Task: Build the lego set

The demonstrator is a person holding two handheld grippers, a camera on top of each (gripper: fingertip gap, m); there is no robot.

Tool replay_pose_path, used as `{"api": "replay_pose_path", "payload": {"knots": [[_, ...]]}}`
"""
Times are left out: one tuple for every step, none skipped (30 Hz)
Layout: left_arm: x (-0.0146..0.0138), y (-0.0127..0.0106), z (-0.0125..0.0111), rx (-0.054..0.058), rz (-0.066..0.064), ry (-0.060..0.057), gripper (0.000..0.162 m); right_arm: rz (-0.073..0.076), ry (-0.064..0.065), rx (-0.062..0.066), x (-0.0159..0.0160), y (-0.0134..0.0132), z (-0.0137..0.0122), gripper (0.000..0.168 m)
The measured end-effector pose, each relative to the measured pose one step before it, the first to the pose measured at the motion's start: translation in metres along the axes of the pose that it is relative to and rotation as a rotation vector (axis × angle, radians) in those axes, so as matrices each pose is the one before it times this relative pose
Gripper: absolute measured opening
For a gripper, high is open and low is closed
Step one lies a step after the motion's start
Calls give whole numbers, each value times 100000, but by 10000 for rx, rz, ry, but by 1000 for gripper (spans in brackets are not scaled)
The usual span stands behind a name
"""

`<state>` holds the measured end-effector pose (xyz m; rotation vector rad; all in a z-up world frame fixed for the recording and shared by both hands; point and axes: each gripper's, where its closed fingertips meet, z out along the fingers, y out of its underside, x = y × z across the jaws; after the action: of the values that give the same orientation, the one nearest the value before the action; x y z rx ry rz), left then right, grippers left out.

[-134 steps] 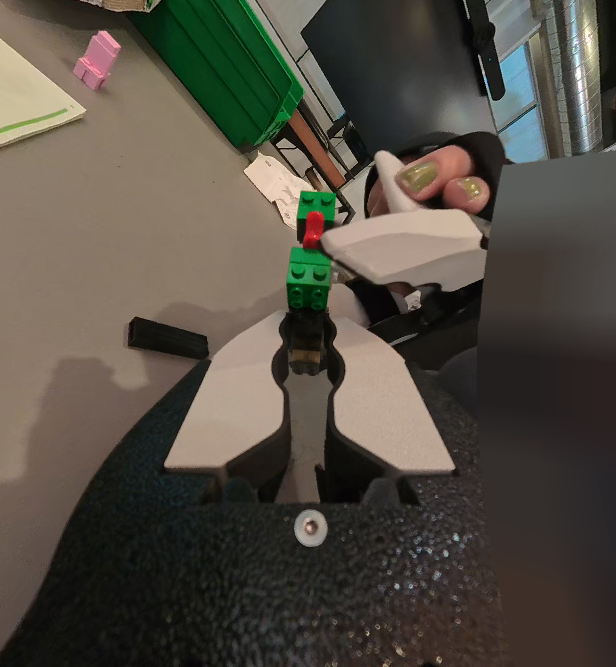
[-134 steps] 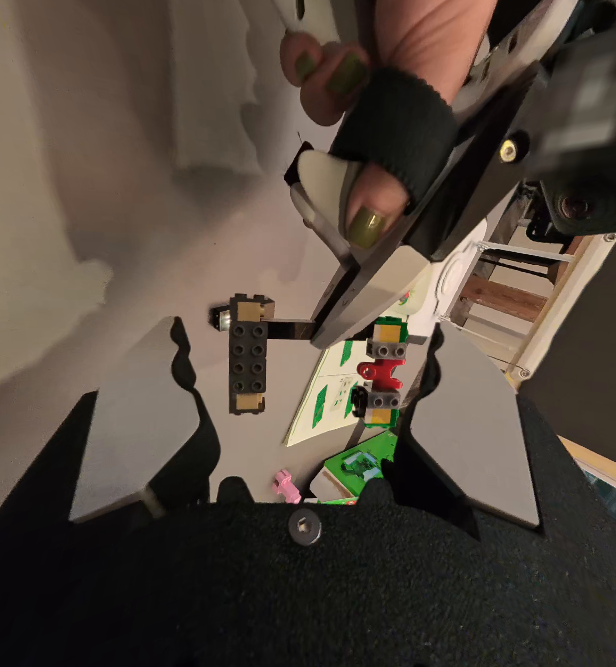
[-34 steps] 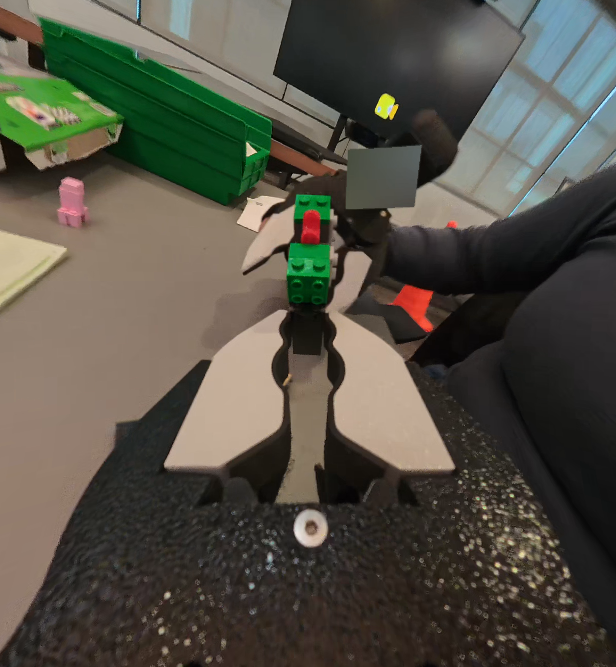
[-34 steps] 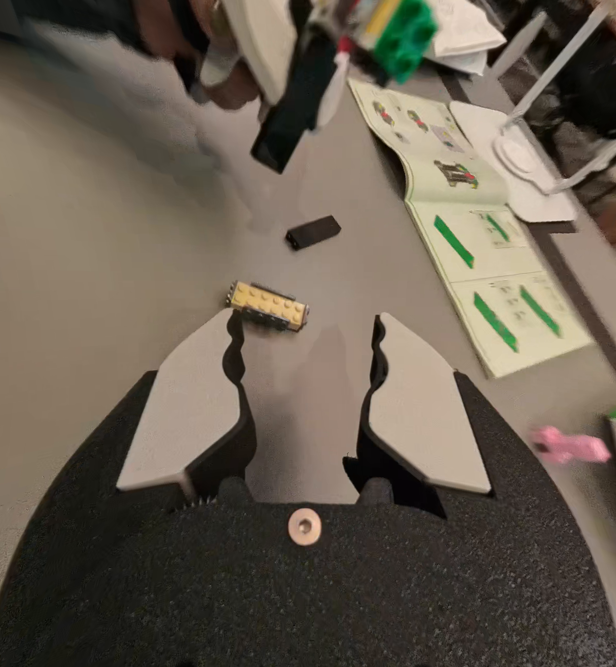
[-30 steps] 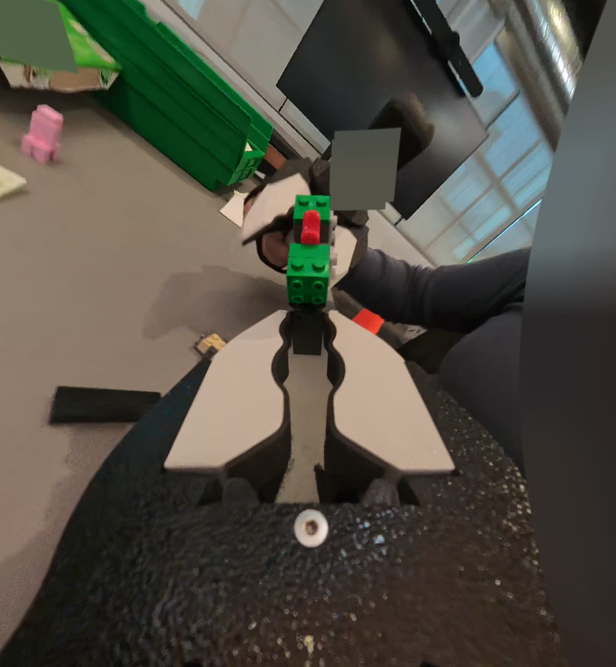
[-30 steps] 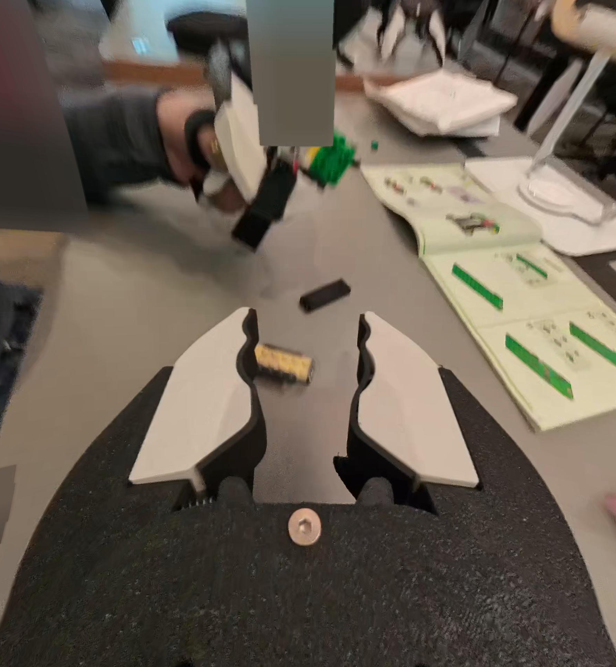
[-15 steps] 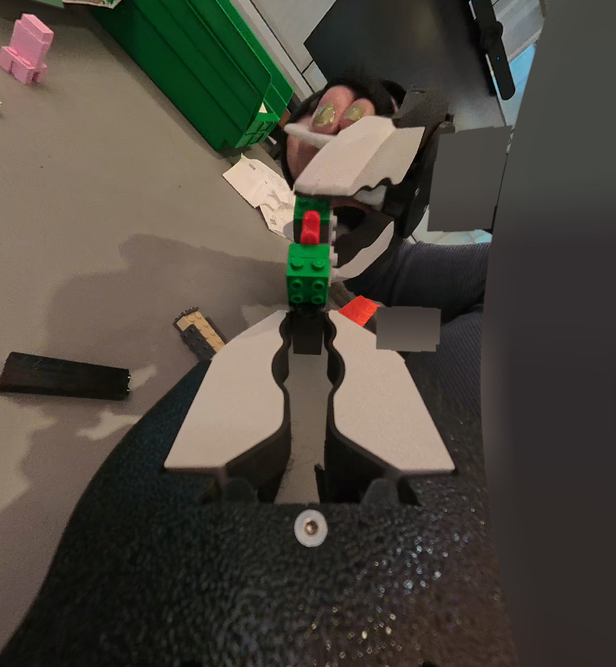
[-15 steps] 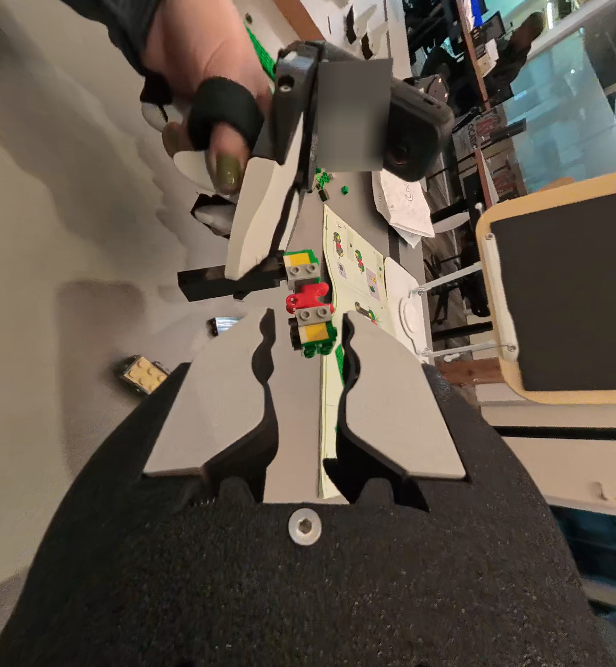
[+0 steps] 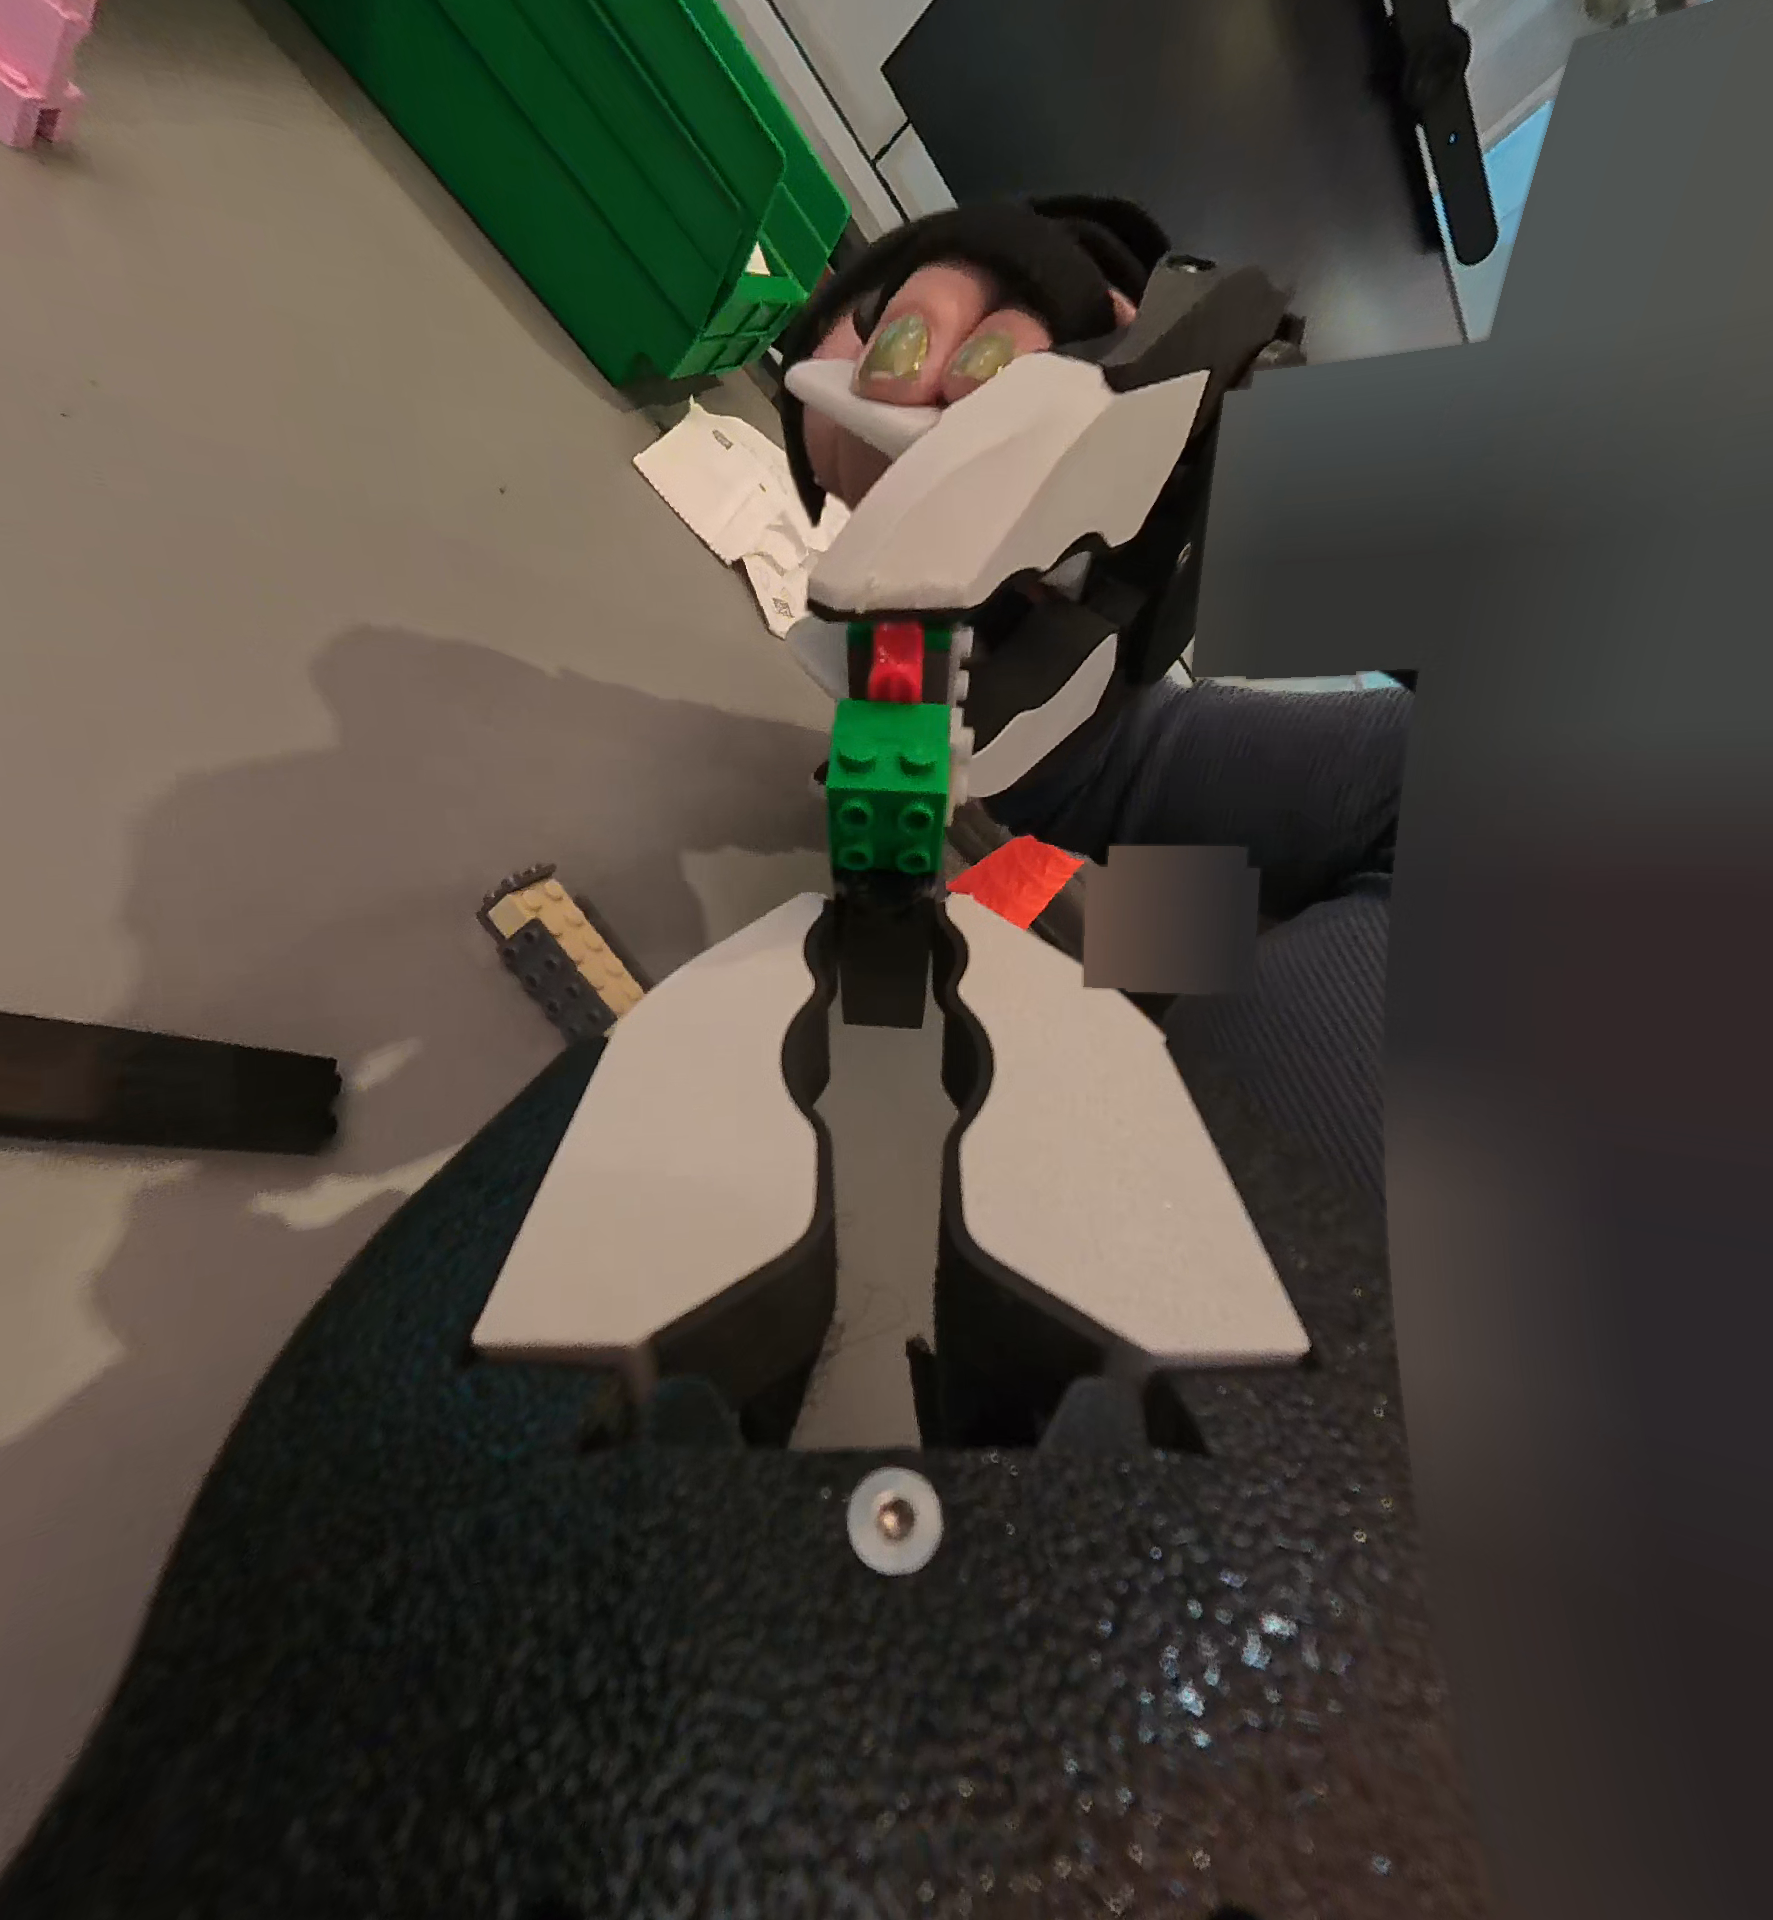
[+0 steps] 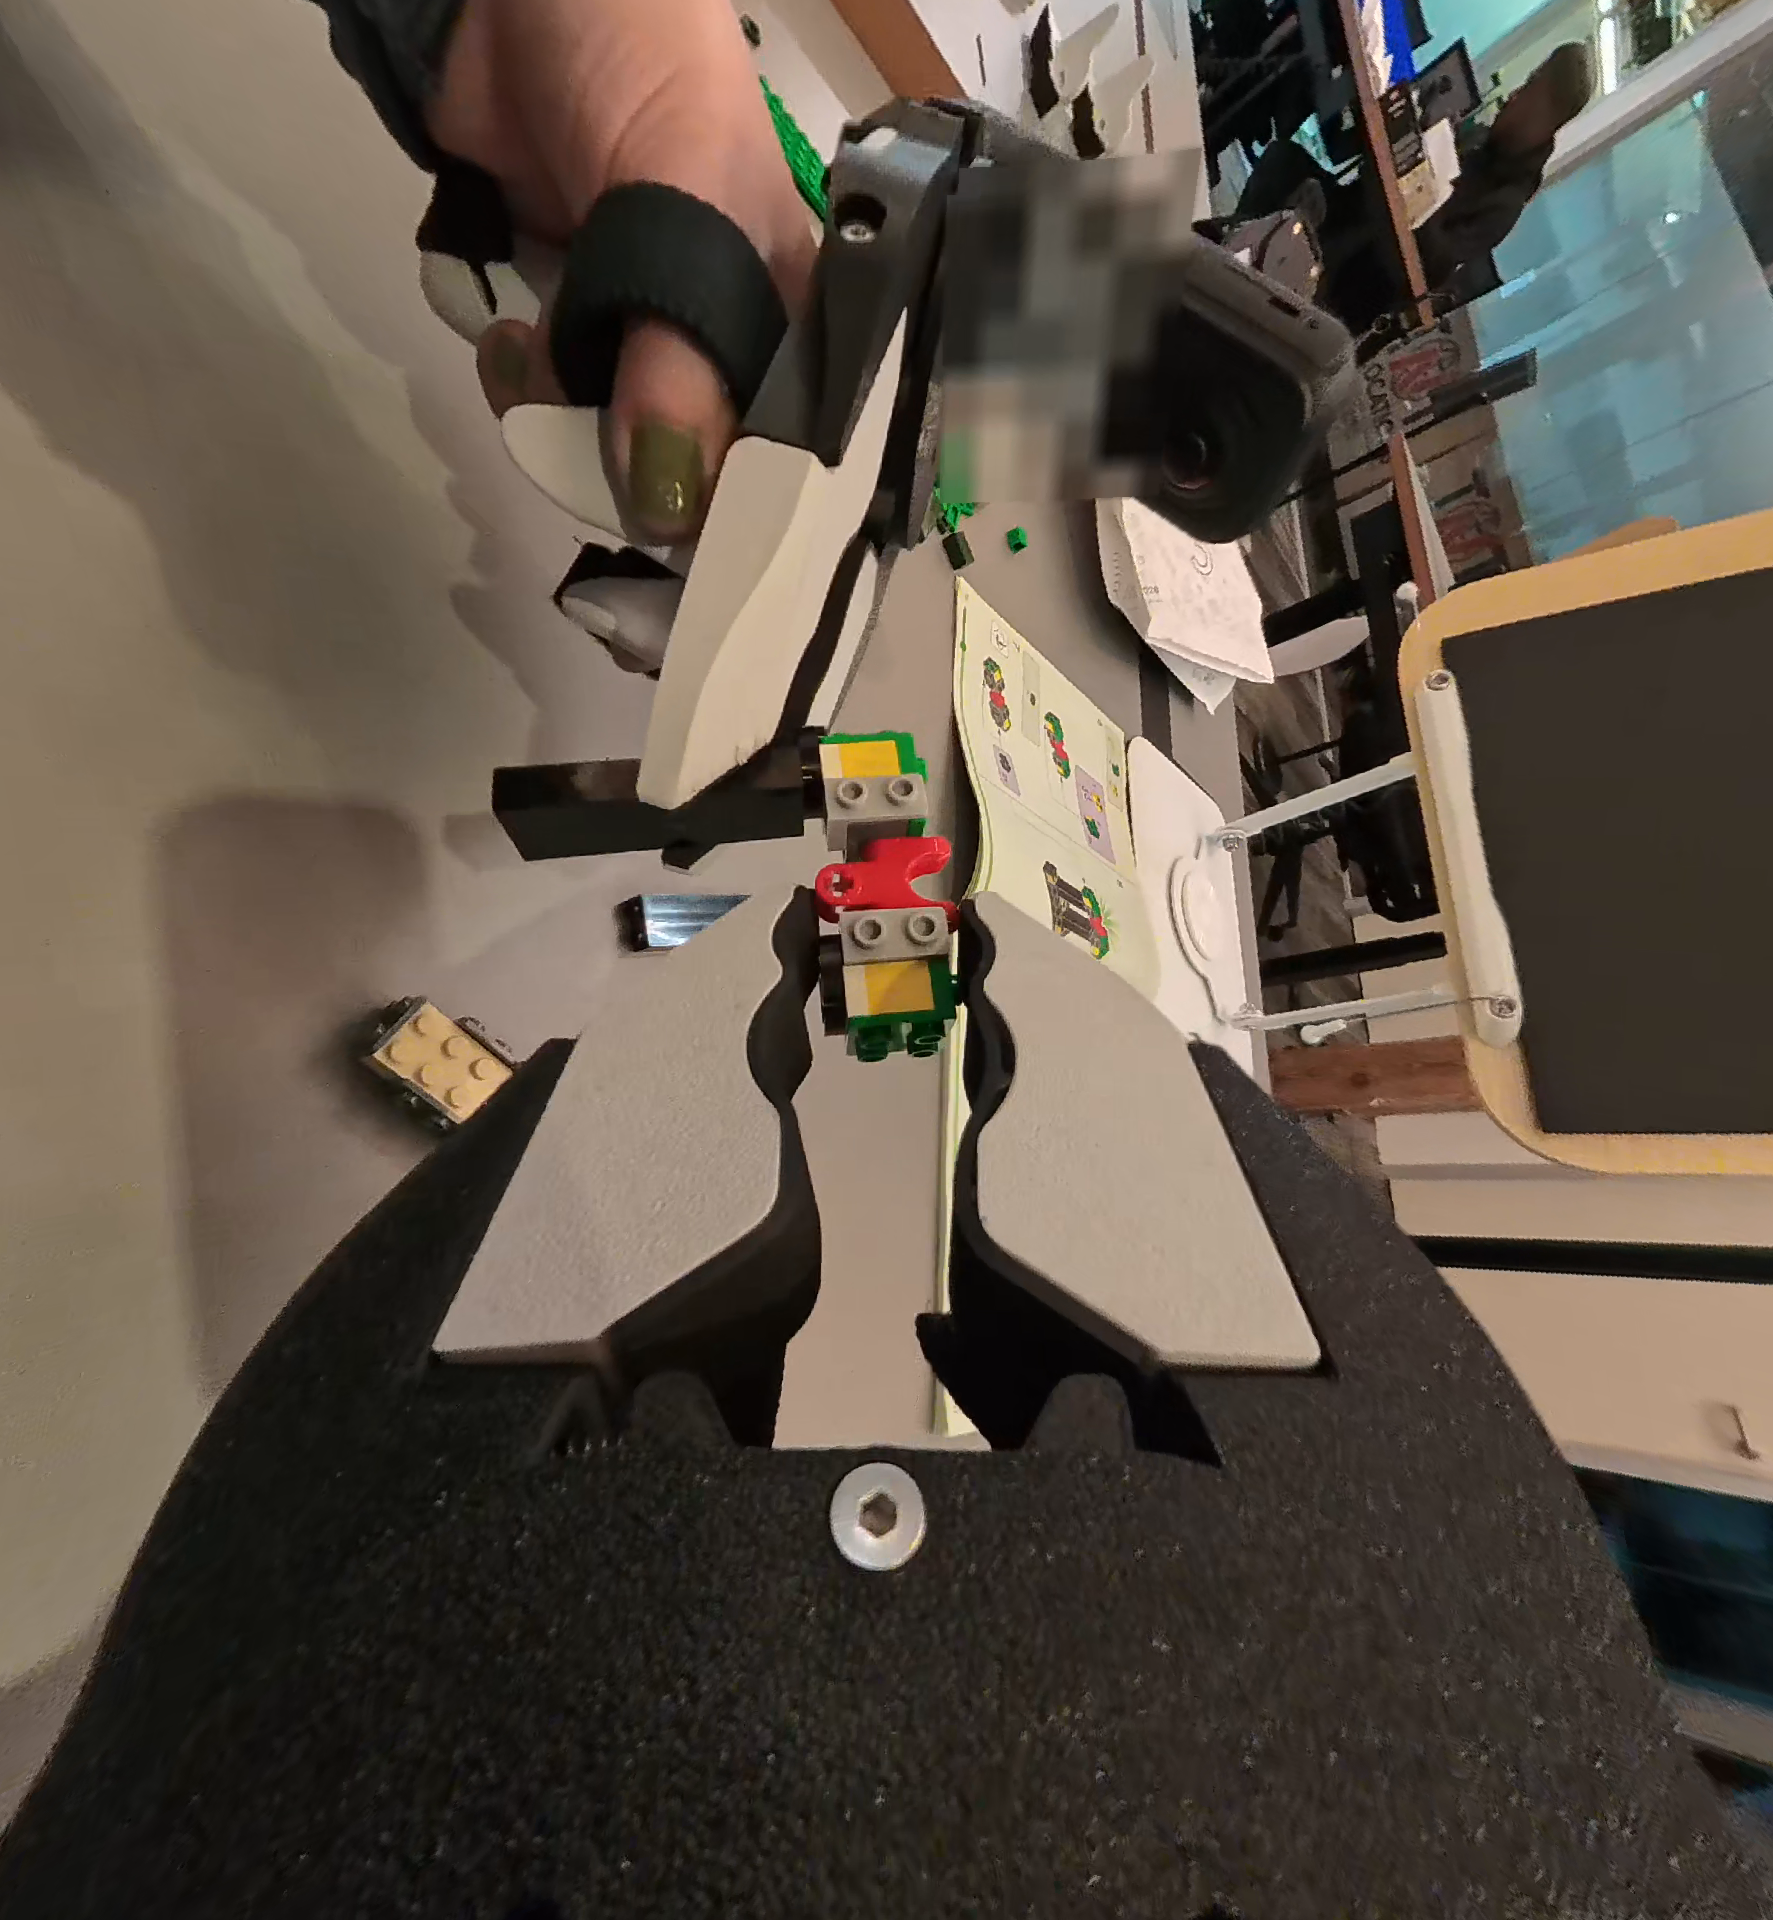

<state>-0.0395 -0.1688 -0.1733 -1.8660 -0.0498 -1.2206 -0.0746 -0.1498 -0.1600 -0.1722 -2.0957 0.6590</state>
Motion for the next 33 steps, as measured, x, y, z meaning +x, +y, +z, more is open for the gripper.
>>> {"api": "replay_pose_path", "payload": {"knots": [[-79,1,29,46,-66,17,16,72,66,47,-44,94,17,25],[-79,-3,13,45,-58,16,16,79,78,77,-36,70,13,25],[-86,-2,-2,44,-61,10,16,97,79,92,-49,64,22,25],[-86,-8,-13,49,-65,9,16,101,81,99,-43,65,20,25],[-75,-23,-6,59,-64,19,16,139,70,73,-28,97,24,25],[-35,-40,-16,77,-66,46,16,161,70,82,-16,75,37,25],[-23,-64,-14,90,-63,61,16,141,68,77,-4,66,25,25],[-52,-103,-19,106,-57,44,17,119,63,42,-15,102,51,25],[-97,-111,-25,120,-45,9,19,121,33,8,-46,127,72,25],[-128,-122,-50,118,-23,-23,22,137,46,-8,-27,144,89,25],[-155,-109,-48,111,-10,-40,25,112,70,28,13,102,86,25],[-167,-79,-55,91,-21,-59,29,116,73,39,25,95,73,25],[-170,-33,-73,64,-34,-56,34,147,49,10,30,134,75,25],[-89,20,-93,39,-8,-10,37,150,79,0,86,148,69,25],[-54,43,-120,38,15,-10,40,154,66,29,97,131,47,25],[-82,-17,-176,99,74,-54,43,225,19,25,87,141,42,25],[-126,-61,-250,164,137,-132,45,285,19,34,129,142,45,25],[-120,-78,-309,175,167,-149,47,308,-2,52,143,124,36,25],[-31,-110,-360,208,200,-90,50,328,-29,49,129,129,25,25],[71,-189,-395,265,270,-39,53,348,-50,56,124,132,20,25],[35,-230,-436,283,341,-86,56,383,-120,33,53,144,33,25],[76,-207,-462,241,509,-96,60,394,-153,16,27,168,50,25],[-23,-174,-452,197,646,-202,64,388,-206,0,-29,169,53,25],[-120,-230,-410,190,843,-334,70,389,-283,-37,-141,196,73,25],[-253,-108,-333,70,1067,-507,77,325,-210,19,-81,87,55,25],[-366,-27,-230,-48,1223,-644,84,238,-182,11,-78,62,53,25],[-299,-21,-124,-92,1320,-632,93,195,-210,-37,-160,64,68,25],[-160,-4,-16,-132,1224,-536,101,139,-169,-39,-146,9,95,25],[66,125,153,-280,972,-303,109,56,-115,-21,-154,-63,84,25],[238,128,266,-302,729,-95,117,-8,-156,-26,-245,-80,96,25],[329,-17,324,-184,526,30,123,-25,-140,-52,-264,-87,105,25],[501,-120,302,-76,386,210,124,-56,-74,-44,-190,-95,106,25],[483,-167,285,-15,242,260,122,-75,-103,-30,-244,-129,101,25]]}}
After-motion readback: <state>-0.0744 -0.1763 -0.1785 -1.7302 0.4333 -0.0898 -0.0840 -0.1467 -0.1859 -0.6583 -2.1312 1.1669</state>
